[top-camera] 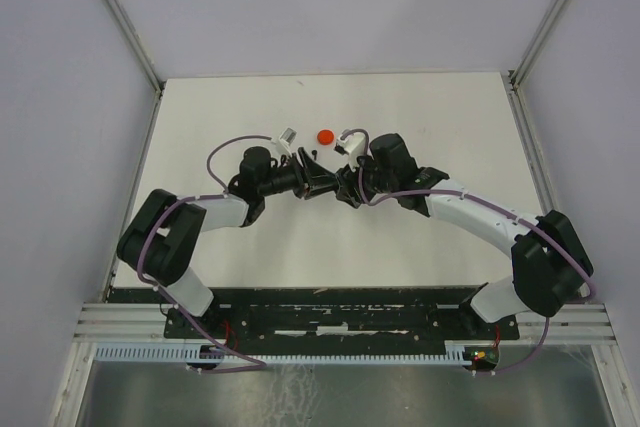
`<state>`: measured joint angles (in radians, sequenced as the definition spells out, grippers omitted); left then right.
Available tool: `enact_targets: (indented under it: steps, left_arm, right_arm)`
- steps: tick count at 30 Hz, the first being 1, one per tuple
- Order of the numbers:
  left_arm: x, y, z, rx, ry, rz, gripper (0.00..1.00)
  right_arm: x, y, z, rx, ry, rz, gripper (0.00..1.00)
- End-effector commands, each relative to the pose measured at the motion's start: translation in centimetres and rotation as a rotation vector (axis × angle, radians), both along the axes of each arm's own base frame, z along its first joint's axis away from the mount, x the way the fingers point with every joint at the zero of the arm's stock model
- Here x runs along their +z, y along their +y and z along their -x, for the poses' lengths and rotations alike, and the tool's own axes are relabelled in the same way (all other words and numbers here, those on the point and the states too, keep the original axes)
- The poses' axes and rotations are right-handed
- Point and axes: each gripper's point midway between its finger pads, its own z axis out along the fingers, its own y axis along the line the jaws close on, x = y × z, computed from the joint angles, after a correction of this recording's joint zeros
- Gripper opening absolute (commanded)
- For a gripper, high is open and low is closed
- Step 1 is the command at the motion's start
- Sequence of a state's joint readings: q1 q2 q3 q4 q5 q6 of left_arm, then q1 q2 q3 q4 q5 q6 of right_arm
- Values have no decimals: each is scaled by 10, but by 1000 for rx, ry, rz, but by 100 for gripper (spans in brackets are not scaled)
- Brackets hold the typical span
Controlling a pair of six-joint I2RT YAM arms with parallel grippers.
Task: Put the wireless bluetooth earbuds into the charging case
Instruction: Pick up the charging case at the center of the board.
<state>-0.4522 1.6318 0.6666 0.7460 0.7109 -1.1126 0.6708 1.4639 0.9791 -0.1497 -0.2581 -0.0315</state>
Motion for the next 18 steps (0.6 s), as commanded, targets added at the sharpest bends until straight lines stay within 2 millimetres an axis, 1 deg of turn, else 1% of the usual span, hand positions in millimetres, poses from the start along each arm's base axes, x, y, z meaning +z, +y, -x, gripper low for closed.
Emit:
enact_targets:
  steps: [1, 6, 14, 18]
  left_arm:
    - [15, -9, 0, -31, -31, 47, 58]
    - [15, -10, 0, -34, -30, 54, 55]
    - [14, -10, 0, -29, -30, 53, 43]
    - [15, -10, 0, -26, -31, 57, 39]
  right_arm:
    - [31, 14, -14, 7, -64, -73, 19]
    - [30, 14, -14, 8, -61, -73, 19]
    - [30, 13, -15, 4, -63, -72, 19]
    - [30, 13, -14, 4, -63, -71, 19]
